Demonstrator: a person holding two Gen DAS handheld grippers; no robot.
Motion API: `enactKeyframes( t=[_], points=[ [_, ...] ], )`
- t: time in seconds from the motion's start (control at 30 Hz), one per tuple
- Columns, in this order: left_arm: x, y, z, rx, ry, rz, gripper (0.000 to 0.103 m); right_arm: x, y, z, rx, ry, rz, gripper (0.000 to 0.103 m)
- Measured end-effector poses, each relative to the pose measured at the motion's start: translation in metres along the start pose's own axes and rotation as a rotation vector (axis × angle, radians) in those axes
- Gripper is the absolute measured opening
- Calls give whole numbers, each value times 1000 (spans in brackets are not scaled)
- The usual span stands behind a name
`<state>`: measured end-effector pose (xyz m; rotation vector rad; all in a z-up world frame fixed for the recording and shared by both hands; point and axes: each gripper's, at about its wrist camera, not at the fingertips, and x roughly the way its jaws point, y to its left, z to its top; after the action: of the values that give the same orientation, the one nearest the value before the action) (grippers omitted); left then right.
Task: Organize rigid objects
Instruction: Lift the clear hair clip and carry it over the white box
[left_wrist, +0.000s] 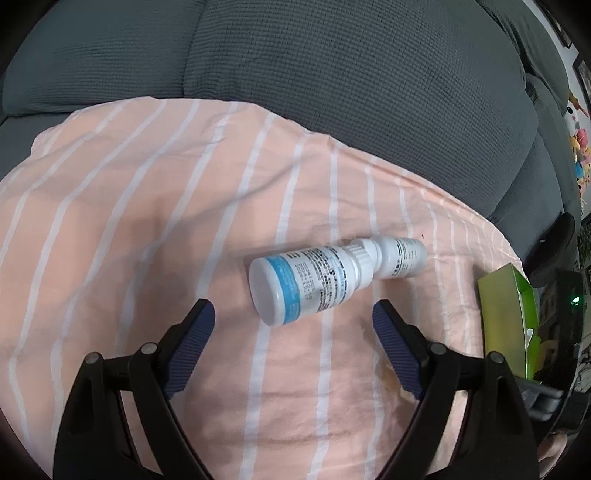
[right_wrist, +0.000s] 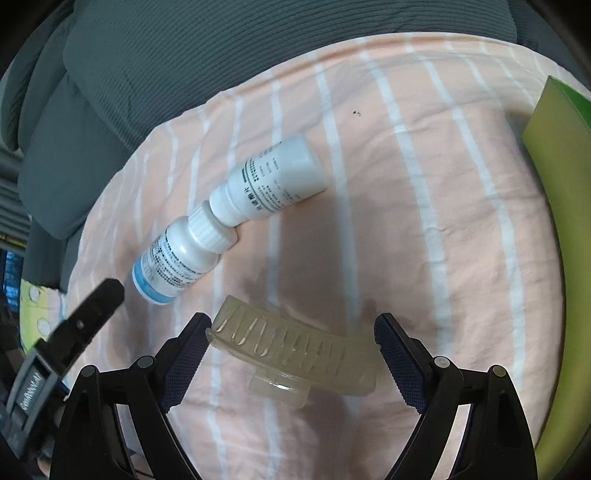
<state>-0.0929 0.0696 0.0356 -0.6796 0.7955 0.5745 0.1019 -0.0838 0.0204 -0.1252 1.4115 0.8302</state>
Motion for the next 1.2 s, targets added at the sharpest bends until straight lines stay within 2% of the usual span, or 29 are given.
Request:
enactKeyframes(
  t=[0.1,0.3,0.37,0.4,0.47,0.6,0.67,0.73,0.77,0.87,0.97,1.1,1.2],
  points=[
    [3,-5,-1,13,14,-11,87,-17,-9,-1,30,-44,13,90],
    [17,-25,-28,77,86,-113,87,-44,-24,4,69,-145,78,90],
    [20,-33,-38,91,107,-155,86,-47,-27,4,73,-150,81,82],
    [22,-37,-43,95,111,-180,85,-46,-27,5,73,-146,87,73],
    [27,-46,-50,117,129,-216,85,-44,-30,4,79,-121,111,68],
    [43,-57,-46,126,145,-232,77,-36,-31,4,90,-76,120,68],
    [51,-60,-43,140,143,-214,76,-32,-31,2,103,-61,110,68],
    [59,-62,-38,167,139,-178,68,-27,-33,3,123,-54,121,68],
    [64,-62,-36,176,140,-170,67,-23,-34,4,136,-45,130,68],
    [76,-61,-31,181,159,-197,66,-15,-39,5,181,-19,139,68],
    [87,-65,-29,207,171,-203,60,-11,-43,8,216,-18,156,68],
    [94,-66,-27,208,182,-256,43,-2,-47,10,264,0,173,68],
    [93,-67,-28,211,175,-246,43,3,-48,12,285,9,203,67]
  ],
)
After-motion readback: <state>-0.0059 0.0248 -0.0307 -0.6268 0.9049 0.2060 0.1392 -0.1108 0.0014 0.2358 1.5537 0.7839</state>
